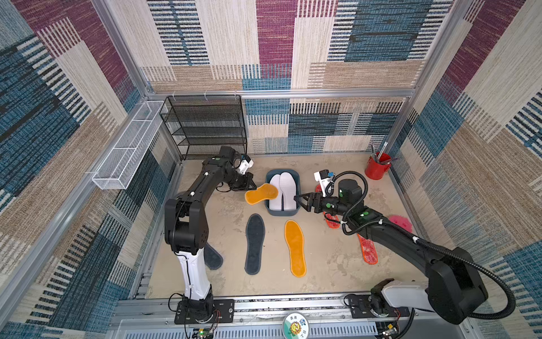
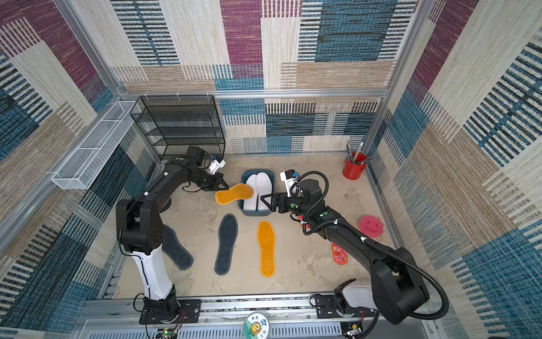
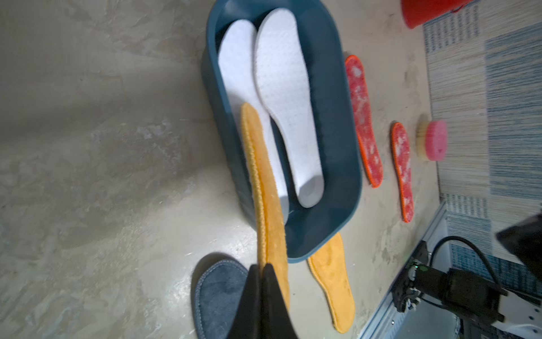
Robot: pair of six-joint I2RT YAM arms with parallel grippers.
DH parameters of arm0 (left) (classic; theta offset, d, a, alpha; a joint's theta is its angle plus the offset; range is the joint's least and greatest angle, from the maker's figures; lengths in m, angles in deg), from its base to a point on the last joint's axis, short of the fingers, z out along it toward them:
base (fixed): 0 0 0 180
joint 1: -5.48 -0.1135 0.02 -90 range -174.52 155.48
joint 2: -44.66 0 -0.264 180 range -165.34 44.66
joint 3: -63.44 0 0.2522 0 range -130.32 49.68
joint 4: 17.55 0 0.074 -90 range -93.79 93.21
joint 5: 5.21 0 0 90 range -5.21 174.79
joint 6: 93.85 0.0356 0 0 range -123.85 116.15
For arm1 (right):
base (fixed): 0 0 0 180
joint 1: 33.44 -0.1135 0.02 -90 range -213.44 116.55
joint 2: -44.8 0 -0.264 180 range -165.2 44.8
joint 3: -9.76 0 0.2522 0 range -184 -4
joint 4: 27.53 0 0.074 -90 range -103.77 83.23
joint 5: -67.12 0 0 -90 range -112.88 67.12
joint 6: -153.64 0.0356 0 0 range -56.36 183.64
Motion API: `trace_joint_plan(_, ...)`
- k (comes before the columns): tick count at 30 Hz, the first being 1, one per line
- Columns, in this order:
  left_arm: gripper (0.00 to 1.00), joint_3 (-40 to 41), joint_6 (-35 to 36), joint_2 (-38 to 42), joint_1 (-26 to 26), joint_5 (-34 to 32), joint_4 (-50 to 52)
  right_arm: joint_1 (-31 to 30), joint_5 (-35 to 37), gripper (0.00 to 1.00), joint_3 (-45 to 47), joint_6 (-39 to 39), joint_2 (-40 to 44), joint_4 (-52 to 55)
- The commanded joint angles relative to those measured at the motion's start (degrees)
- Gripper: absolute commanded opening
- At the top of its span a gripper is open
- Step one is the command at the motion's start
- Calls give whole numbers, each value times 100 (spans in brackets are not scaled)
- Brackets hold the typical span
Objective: Put the insoles into the storage box
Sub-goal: Pick up the insole from the center of the board.
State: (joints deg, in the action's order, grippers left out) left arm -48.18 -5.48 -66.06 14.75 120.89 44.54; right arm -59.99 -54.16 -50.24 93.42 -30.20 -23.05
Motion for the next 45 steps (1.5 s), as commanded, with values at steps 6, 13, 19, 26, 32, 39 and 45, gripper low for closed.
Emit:
trace_joint_plan(6,0,1385,-1596,1410,-75,1019,-2609,-8,-167,80,77,561,-39,-782)
trace_joint_plan(13,0,3408,-3058,2367,91,649,-5752,-6,-413,79,704,1779,-117,-2262)
trace_joint_plan(19,0,4241,-3703,2545,338,478,-7199,-13,-486,79,1105,2458,-311,-3199)
trace_joint_plan(26,0,4673,-4056,2468,557,416,-8256,-43,-397,79,1269,3147,-775,-4127)
trace_joint_plan(32,0,4830,-4247,2420,636,468,-8757,-79,-378,77,1128,3558,-1323,-4937)
trace_joint_plan(39,0,4932,-4309,2432,645,507,-8868,-90,-413,70,794,4041,-2068,-5873)
trace_joint_plan(45,0,4971,-4319,2463,645,550,-8921,-96,-468,67,463,4258,-2514,-6215)
